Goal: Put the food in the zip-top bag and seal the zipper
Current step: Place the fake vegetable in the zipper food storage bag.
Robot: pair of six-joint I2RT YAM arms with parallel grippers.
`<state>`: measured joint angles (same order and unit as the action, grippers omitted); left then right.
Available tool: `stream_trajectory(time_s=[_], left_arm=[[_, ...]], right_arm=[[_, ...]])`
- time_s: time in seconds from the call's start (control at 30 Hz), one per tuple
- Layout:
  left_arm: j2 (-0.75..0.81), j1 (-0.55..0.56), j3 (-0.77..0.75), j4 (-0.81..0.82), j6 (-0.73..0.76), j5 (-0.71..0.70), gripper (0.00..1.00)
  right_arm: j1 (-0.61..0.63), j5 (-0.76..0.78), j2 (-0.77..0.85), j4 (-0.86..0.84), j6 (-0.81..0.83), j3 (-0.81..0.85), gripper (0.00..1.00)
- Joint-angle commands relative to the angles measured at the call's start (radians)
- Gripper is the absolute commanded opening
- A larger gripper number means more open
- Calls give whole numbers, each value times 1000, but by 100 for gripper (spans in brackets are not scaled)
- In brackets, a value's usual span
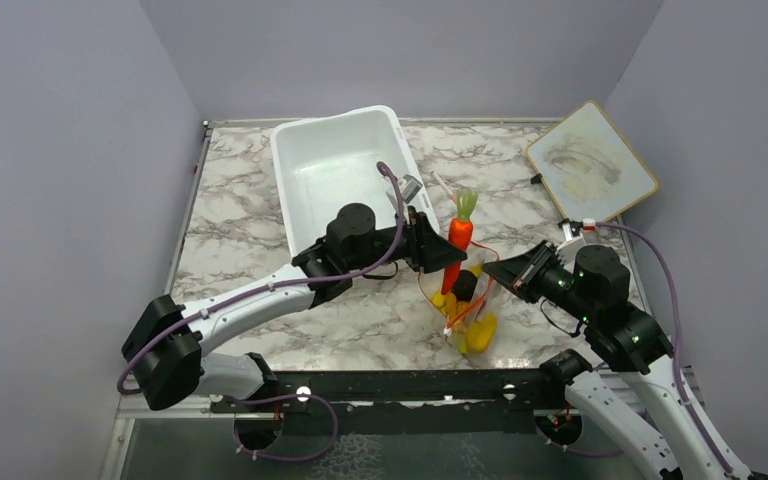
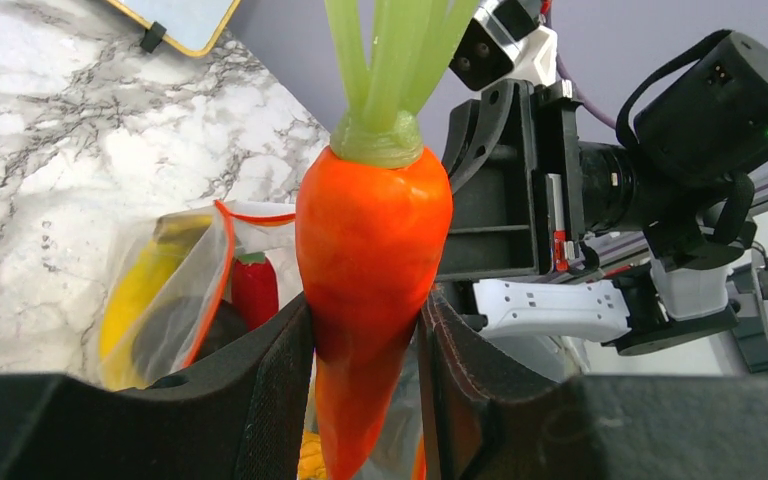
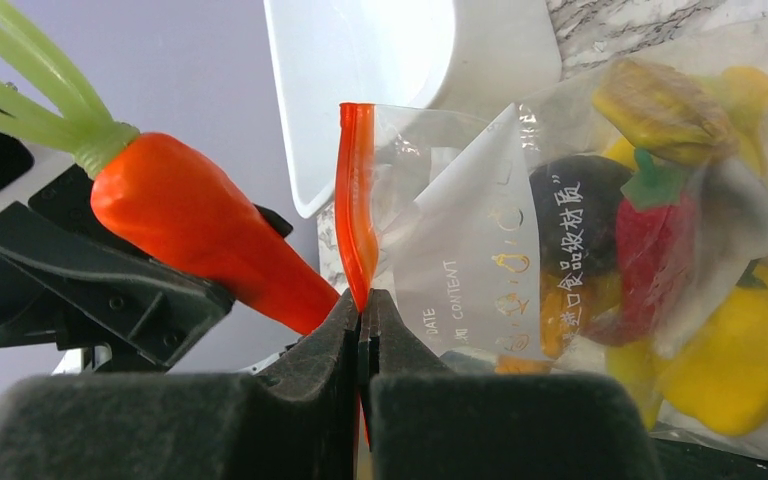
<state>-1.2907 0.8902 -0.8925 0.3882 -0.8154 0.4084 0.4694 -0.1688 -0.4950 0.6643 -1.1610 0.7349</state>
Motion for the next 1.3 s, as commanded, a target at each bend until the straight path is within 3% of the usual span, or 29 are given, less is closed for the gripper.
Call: stream_trajectory(time_s=[0.0,0.17,0.67,0.8,1.0,1.27], left_arm=[[-20,62,7,88,80,-104,30],[-29,108,64,165,97,-119,29],[3,189,164,164,132,-195,35],[10,197,184,164,128,-198,40],[32,207,208,163,121,-210,62],[7,208,171,151,167,-220,63]], right_arm=[[-2,15,4,-52,7,22,1],[-2,21,-9,-55,15,35,1],[-2,61,23,-27,-2,46,1],[-2,67,24,-25,4,44,1],[-2,63,26,-25,7,42,1],[-2,58,30,-23,12,41,1]])
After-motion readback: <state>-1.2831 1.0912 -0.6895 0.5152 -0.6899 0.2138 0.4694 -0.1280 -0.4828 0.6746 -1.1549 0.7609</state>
